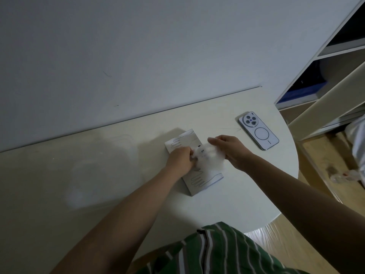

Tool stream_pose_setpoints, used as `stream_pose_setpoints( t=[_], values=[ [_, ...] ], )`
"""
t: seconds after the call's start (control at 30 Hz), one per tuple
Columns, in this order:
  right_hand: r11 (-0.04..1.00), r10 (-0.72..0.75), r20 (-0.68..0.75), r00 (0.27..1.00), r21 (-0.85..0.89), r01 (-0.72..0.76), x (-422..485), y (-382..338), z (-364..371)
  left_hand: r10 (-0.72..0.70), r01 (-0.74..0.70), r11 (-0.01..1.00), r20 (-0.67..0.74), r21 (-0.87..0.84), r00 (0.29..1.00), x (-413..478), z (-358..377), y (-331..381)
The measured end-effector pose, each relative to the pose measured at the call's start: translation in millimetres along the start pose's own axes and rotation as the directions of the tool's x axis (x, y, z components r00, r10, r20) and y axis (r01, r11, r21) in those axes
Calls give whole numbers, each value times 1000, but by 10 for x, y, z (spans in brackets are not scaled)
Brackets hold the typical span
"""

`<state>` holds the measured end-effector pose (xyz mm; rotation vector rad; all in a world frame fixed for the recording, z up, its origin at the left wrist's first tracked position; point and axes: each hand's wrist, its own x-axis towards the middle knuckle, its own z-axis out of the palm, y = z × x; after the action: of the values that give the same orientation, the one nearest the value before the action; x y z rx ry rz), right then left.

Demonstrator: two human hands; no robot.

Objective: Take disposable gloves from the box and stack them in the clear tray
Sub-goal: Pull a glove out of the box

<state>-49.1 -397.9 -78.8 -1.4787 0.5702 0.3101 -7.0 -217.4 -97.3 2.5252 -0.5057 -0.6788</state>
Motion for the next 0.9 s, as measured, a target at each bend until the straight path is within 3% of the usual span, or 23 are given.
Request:
stream_pose_setpoints(
  t=[0.1, 0.17, 0.23, 0.3, 0.47, 0.53, 0.6, 0.63, 0.7, 0.9],
  values=[
    [996, -62, -66, 996, 62, 66, -59, -49, -146, 12, -13, 999, 31, 49, 999, 1, 18, 17],
    [969, -107, -82, 991, 215, 122, -89, -121, -220, 15, -20, 996, 55, 90, 998, 16, 17, 25],
    [899, -158, -50, 986, 406, 165, -106, -206, -266, 10, -19, 993, 81, 116, 997, 34, 10, 32],
    [868, -214, -4, 977, 458, 192, -124, -265, -261, -1, -4, 997, 65, 80, 998, 20, -20, 31],
    [889, -203, 82, 976, 433, 148, -165, -242, -30, -69, 1, 972, -279, -236, 958, -81, -203, 76],
    [892, -197, 113, 974, 433, 130, -165, -222, 101, -103, -9, 877, -206, -480, 973, -135, -326, 117],
    [906, -200, 141, 970, 404, 128, -162, -231, 227, -85, 47, 732, -23, -680, 996, -194, -444, 139],
    [912, -205, 143, 968, 386, 136, -164, -246, 292, -65, 72, 692, 38, -719, 997, -225, -489, 126],
    [927, -204, 123, 971, 342, 152, -166, -286, 447, -53, 52, 679, 22, -733, 998, -292, -549, 43],
    [965, -157, -24, 987, 208, 158, -165, -340, 847, -321, -65, 570, -295, -819, 900, -474, -758, -221]
  ],
)
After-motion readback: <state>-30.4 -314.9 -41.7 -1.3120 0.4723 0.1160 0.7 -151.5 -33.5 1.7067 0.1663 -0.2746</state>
